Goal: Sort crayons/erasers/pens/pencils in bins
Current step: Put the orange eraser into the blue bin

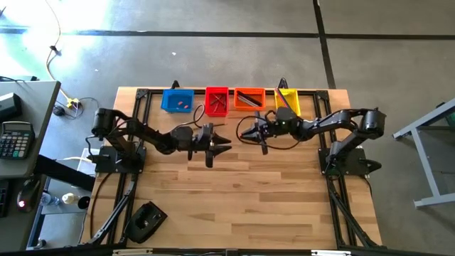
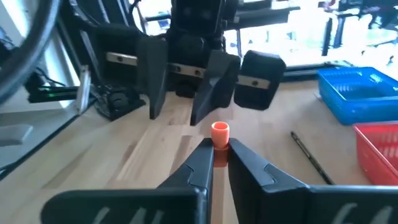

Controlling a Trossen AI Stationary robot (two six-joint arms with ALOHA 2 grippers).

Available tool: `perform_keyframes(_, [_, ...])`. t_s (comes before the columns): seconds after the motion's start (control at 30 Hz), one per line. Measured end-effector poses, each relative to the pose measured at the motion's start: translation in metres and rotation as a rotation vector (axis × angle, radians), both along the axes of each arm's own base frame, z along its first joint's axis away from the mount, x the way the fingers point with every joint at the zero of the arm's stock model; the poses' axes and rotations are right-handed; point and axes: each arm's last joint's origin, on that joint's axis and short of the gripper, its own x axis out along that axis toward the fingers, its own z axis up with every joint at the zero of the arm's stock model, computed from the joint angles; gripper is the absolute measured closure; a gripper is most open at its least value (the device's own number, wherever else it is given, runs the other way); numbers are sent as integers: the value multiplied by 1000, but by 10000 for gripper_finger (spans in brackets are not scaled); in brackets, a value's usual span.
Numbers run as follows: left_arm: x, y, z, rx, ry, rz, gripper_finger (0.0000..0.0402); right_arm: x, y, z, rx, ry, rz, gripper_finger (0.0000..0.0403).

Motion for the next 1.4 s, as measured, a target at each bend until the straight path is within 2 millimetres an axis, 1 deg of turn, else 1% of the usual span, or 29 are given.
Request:
perform_keyframes(0.27, [2,-11,0,3,0,-10,279,0,1,1,4,-9,33,380])
perform_keyframes(0.53, [2,-12,0,1,0,-9,279,3,12,1,-8,-11,75,380])
perform_keyframes(0.67, [3,-12,1,1,-2,-5,279,3,13,1,-9,-11,78,380])
perform_keyframes(0.77, [8,-12,5,2,3,-4,279,3,13,1,-10,-13,78,380])
perform_keyframes(0.9, [19,-12,8,33,71,-11,279,3,13,1,-23,-20,79,380])
perform_keyframes(1.0, [25,-12,12,52,88,-15,279,3,13,1,-26,-20,79,380])
perform_keyframes(1.4, [26,-11,14,33,84,-12,279,3,12,3,-52,-41,90,380])
